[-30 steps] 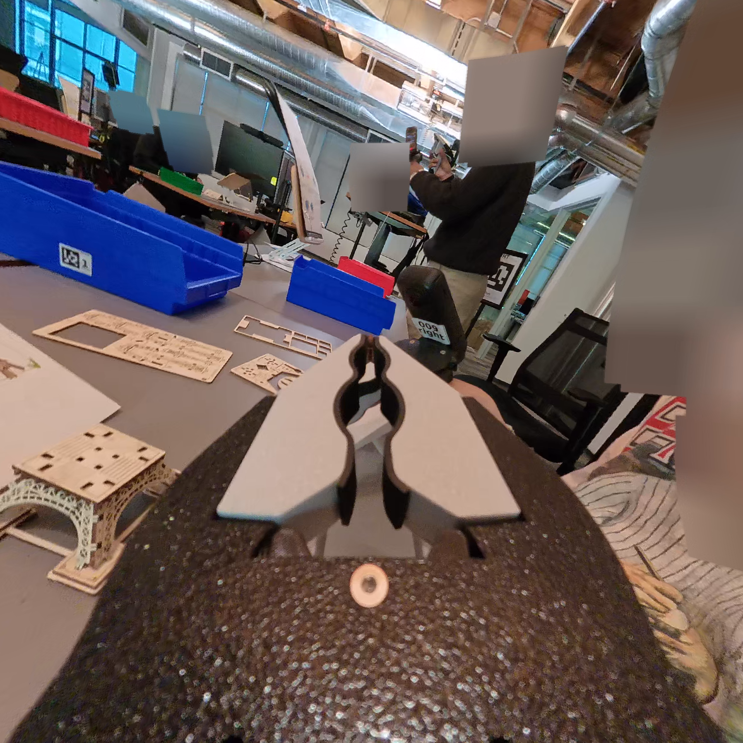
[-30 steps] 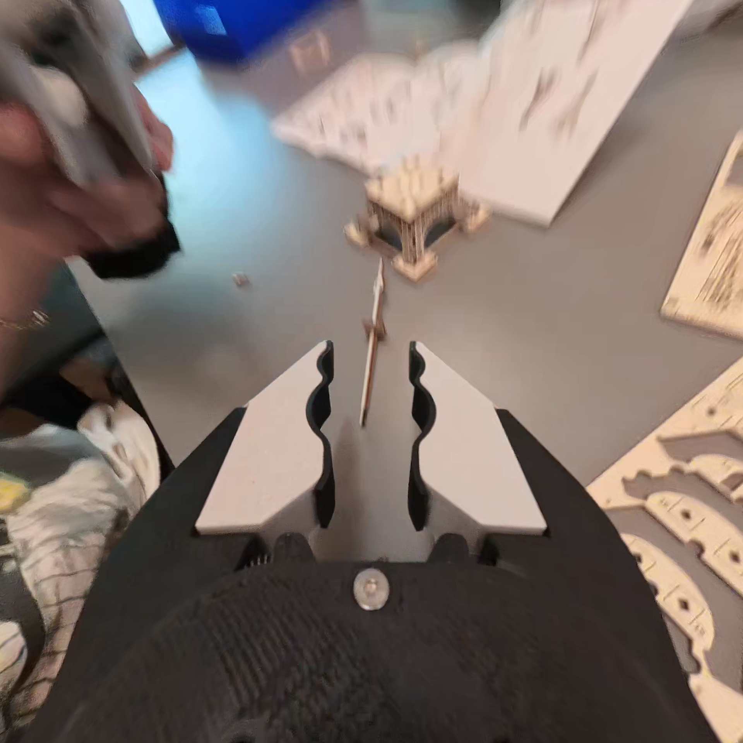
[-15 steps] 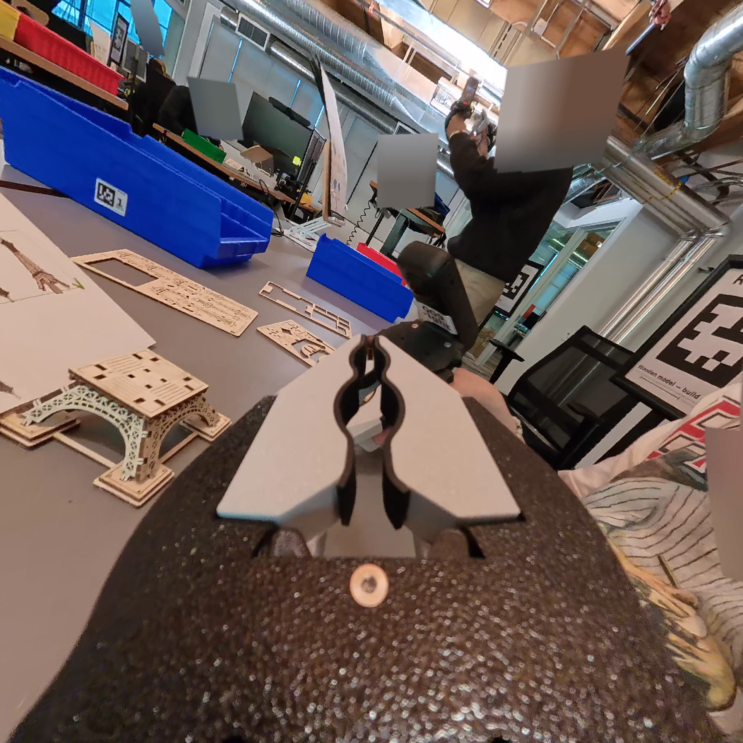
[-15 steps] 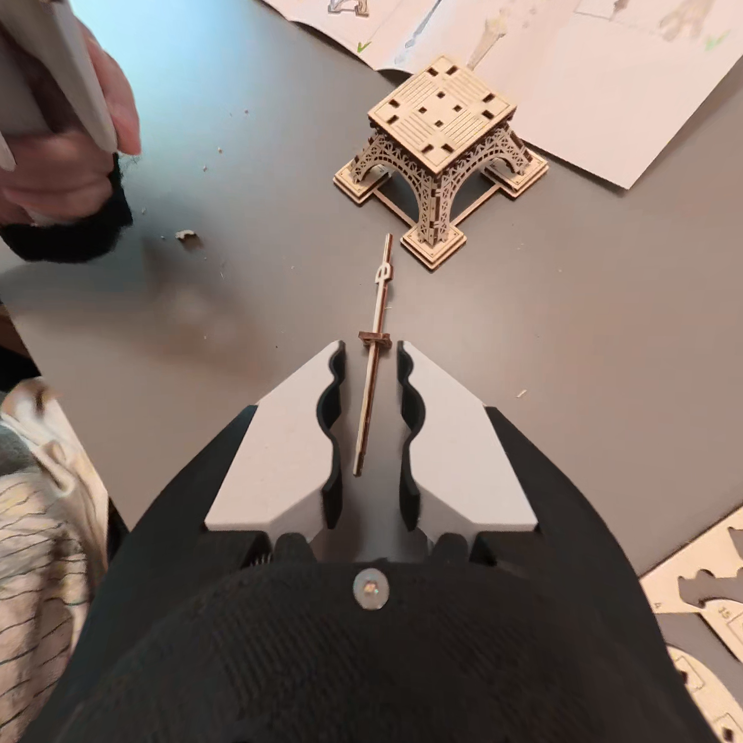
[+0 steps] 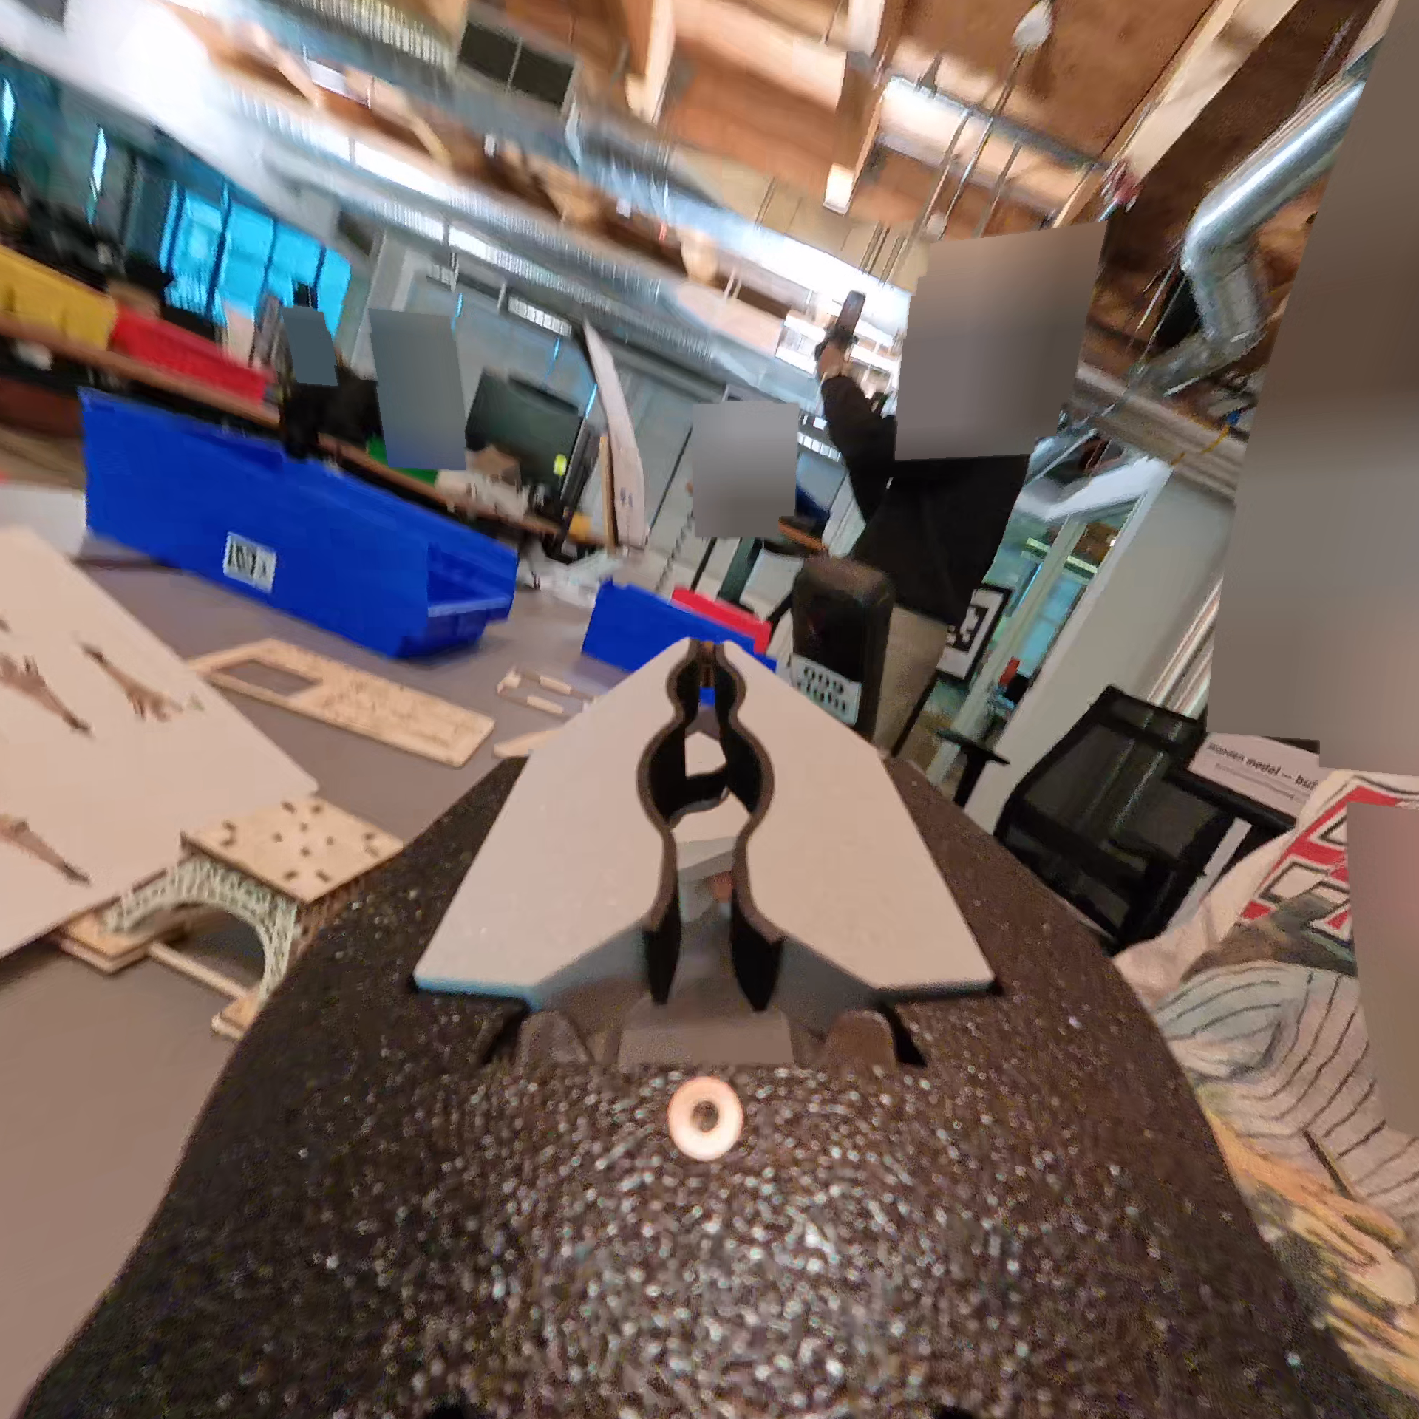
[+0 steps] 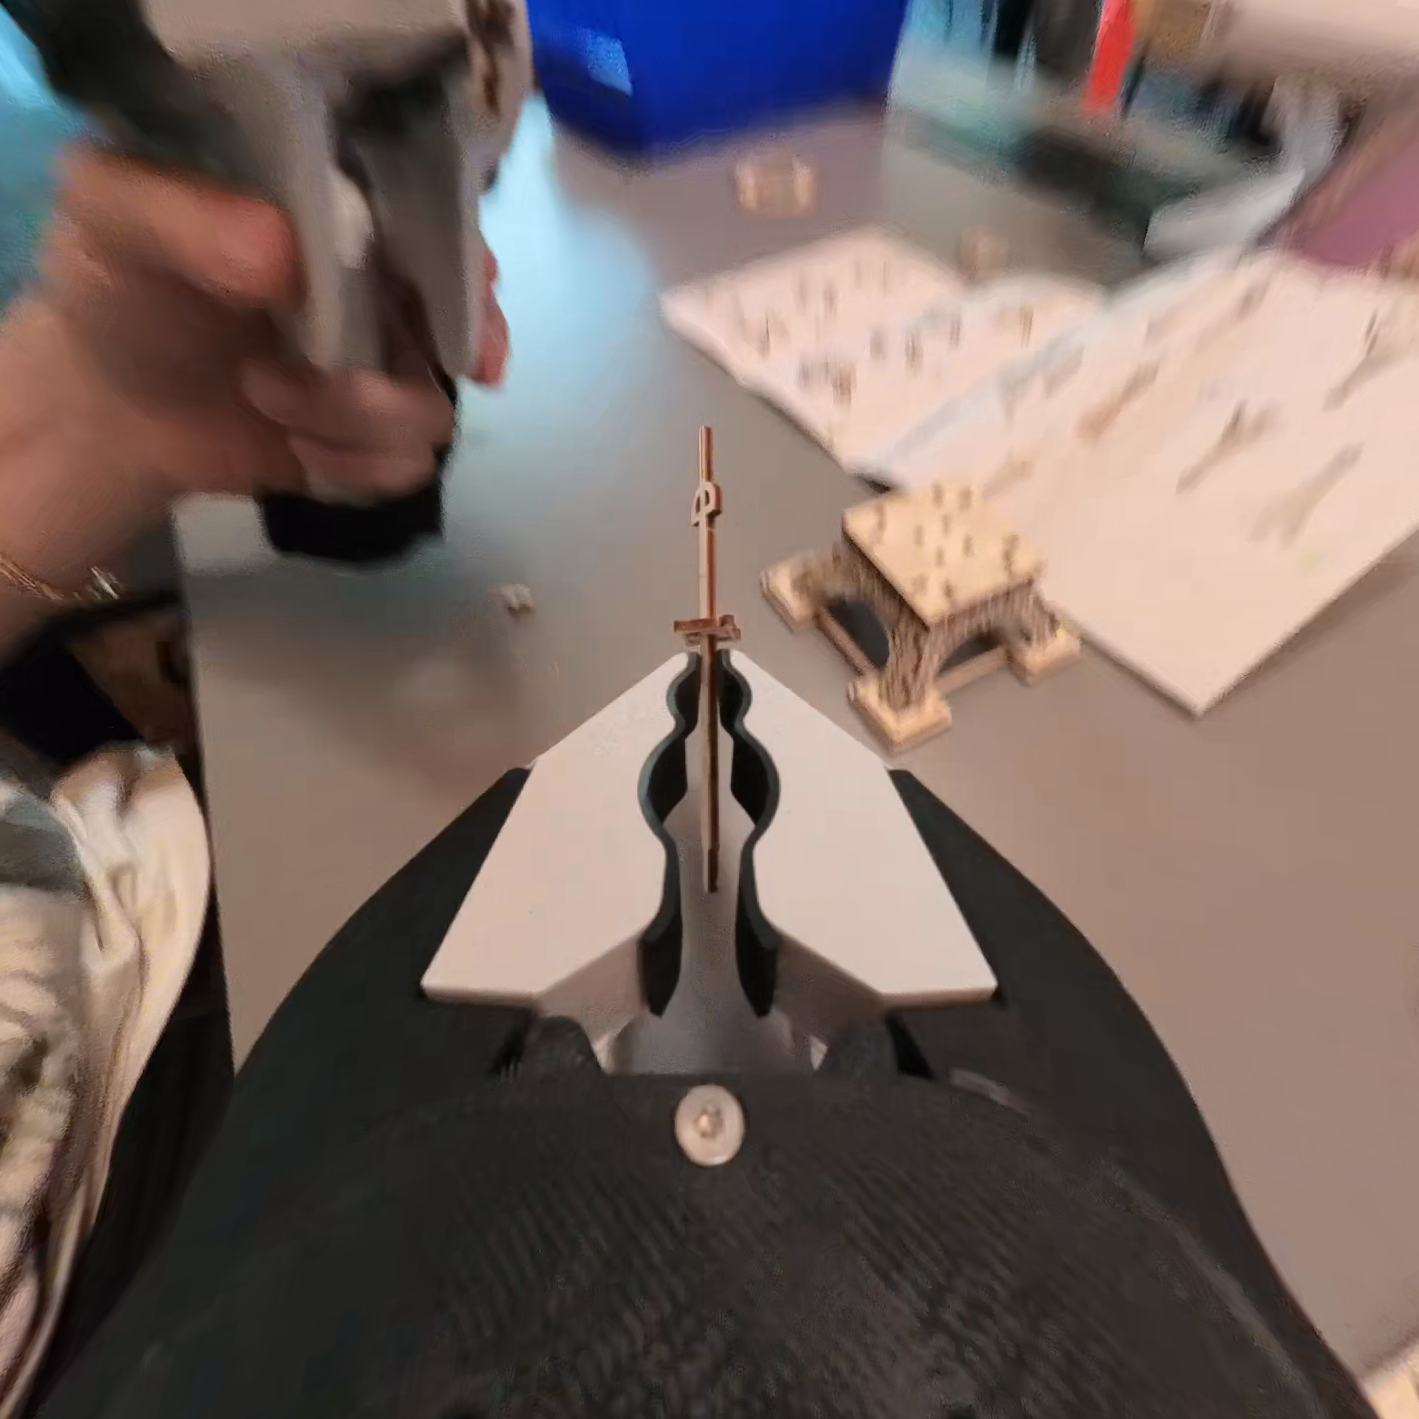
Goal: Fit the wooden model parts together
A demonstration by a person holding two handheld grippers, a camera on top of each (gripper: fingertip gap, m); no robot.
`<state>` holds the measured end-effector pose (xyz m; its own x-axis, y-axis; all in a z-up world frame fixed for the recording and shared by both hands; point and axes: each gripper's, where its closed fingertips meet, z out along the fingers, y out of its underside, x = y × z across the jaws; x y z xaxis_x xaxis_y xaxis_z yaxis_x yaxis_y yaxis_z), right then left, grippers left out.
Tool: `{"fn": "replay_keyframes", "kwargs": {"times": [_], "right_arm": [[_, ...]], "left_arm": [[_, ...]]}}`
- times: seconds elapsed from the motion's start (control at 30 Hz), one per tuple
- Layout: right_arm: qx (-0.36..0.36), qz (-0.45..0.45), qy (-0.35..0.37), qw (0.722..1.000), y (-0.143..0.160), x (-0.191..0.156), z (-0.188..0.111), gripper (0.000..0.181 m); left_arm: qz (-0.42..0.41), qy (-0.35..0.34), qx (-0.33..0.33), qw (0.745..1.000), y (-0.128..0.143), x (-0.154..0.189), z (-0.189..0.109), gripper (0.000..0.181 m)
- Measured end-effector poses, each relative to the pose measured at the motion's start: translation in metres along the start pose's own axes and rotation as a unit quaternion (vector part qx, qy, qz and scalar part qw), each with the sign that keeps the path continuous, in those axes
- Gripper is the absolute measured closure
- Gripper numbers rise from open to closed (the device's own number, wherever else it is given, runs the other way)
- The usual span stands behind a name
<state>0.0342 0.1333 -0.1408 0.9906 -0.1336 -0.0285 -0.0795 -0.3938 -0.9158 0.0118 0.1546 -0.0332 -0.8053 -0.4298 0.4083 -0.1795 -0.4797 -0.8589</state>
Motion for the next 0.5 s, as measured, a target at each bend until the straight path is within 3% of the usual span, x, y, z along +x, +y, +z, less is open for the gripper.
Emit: {"fn": "replay_keyframes", "kwargs": {"times": [0.07, 0.13, 0.2, 0.4, 0.5], "right_arm": [[0.134, 0.004, -0.03, 0.99, -0.039, -0.009, -0.009, 0.18], [0.257, 0.027, -0.078, 0.963, -0.068, -0.02, -0.025, 0.18], [0.332, 0.047, -0.105, 0.936, -0.082, -0.024, -0.037, 0.18], [0.393, 0.043, -0.122, 0.91, -0.088, -0.033, -0.048, 0.18], [0.409, 0.025, -0.093, 0.907, -0.09, -0.03, -0.053, 0.181]], "left_arm": [[0.016, 0.009, 0.025, 1.0, -0.012, 0.009, -0.003, 0.181], [0.025, 0.013, 0.023, 0.999, -0.016, 0.015, -0.003, 0.181], [0.033, 0.019, 0.015, 0.999, -0.016, 0.022, 0.0, 0.181], [0.055, 0.019, -0.034, 0.998, -0.007, 0.033, 0.016, 0.181], [0.09, 0.04, -0.02, 0.995, -0.016, 0.045, 0.017, 0.181]]}}
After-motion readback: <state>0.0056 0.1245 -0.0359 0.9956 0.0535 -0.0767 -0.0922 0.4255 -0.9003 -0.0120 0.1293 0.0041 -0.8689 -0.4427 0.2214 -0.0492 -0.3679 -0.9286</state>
